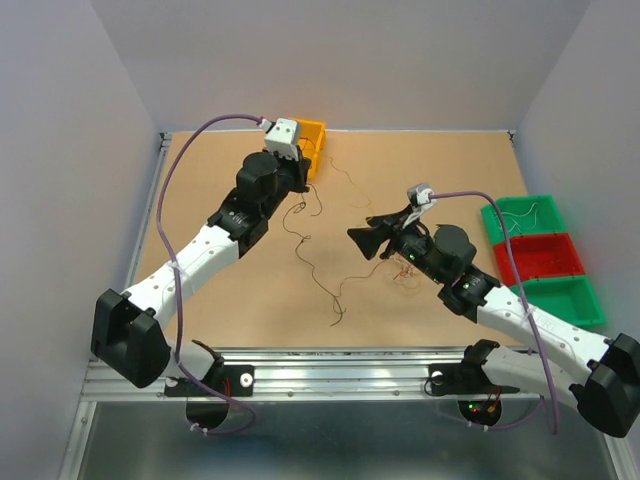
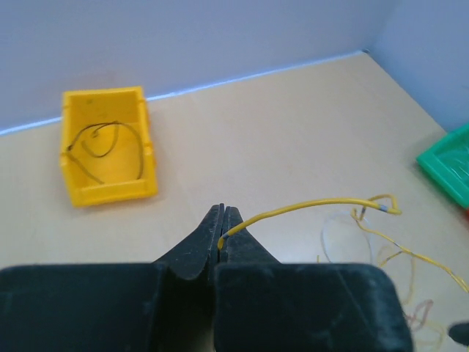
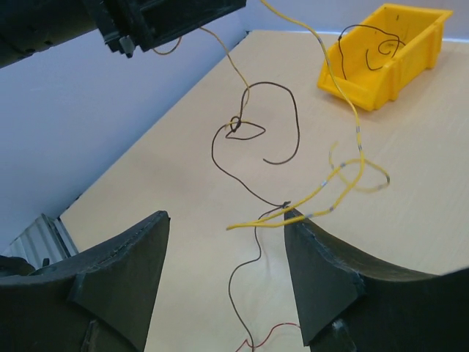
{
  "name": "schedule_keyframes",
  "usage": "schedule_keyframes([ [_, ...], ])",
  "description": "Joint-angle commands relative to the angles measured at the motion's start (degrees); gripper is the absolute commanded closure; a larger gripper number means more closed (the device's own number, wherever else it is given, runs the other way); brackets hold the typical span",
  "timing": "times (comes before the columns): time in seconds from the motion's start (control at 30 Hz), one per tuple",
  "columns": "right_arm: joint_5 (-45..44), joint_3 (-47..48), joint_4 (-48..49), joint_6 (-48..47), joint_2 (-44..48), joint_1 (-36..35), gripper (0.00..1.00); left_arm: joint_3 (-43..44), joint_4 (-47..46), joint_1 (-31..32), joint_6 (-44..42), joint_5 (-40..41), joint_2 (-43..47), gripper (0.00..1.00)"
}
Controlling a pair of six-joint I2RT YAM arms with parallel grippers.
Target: Untangle the cables
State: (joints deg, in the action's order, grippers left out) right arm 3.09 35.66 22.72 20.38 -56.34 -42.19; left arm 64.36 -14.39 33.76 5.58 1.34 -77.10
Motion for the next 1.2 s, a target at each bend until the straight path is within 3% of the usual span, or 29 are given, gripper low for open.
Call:
schedule_keyframes([
  [0.0,1.7,-0.2,3.6,0.4,1.1,-0.3,0.3,-0.5,-3.8,-1.8,5.5,13.7,2.1,1.0],
  [0.23,5.6,-0.9,7.6,1.1,-2.1,-0.3,0.33,-3.5,-7.7,-1.9,7.0,-4.4,4.3,1.0],
  [0.43,7.5,-2.2,12.7,1.7,-6.7,-0.4,0.34,-6.3,-11.8,-1.9,11.8,-11.3,6.4,1.0],
  [0.77,6.7,-0.9,19.5,-2.6,-18.4,-4.1,0.23,-9.3,-15.5,-1.3,20.2,-15.3,12.2,1.0],
  [1.17,-0.4,1.4,28.7,-13.3,-28.3,-9.6,0.22,-0.6,-14.8,0.3,26.6,-24.0,12.2,1.0],
])
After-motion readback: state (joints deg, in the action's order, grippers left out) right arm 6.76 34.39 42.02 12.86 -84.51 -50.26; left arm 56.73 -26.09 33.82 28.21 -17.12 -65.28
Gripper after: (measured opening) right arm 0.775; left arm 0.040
